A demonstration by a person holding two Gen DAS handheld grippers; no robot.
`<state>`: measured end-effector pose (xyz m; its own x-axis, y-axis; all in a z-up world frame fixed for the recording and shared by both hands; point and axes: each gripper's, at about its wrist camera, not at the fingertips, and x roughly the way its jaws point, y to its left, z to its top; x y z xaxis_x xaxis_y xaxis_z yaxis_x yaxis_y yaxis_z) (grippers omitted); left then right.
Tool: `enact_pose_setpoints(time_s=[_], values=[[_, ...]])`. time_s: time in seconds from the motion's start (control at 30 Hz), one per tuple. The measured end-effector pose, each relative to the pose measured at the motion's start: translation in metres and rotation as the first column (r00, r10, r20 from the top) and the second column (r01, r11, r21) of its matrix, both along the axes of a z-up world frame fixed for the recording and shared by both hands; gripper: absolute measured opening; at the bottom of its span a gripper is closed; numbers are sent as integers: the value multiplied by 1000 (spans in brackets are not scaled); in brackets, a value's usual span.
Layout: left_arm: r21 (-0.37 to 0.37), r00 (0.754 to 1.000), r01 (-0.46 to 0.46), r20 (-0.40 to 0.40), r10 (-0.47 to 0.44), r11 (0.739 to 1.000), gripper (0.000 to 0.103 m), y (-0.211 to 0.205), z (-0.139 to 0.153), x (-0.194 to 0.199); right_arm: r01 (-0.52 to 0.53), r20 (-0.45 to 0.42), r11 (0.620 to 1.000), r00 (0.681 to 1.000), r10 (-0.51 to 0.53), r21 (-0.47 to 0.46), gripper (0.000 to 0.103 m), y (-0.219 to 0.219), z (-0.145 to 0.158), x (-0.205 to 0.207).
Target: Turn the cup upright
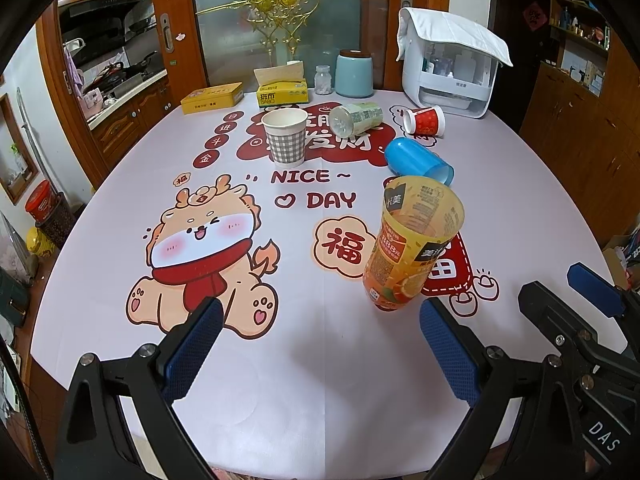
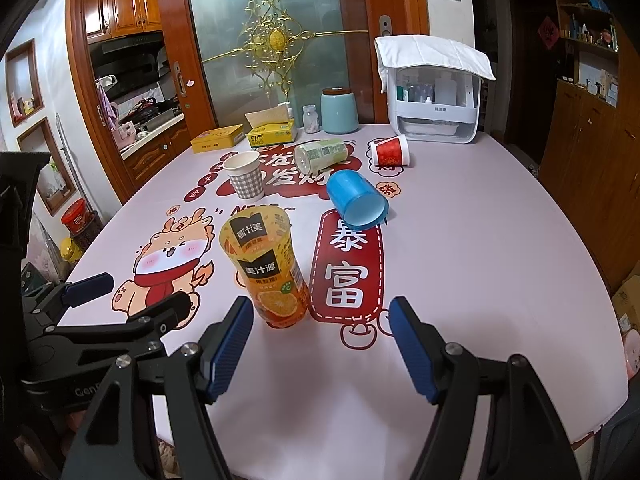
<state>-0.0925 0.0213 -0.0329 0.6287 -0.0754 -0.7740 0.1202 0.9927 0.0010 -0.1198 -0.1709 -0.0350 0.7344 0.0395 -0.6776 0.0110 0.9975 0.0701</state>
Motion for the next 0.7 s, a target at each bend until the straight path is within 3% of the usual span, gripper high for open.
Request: enact_pose_setpoints(time_s=[0.7], values=[[0,1000,-1,-5,1,1000,98,0,-1,1,-1,-1,1000,1000,1,5,71,0,-1,1]])
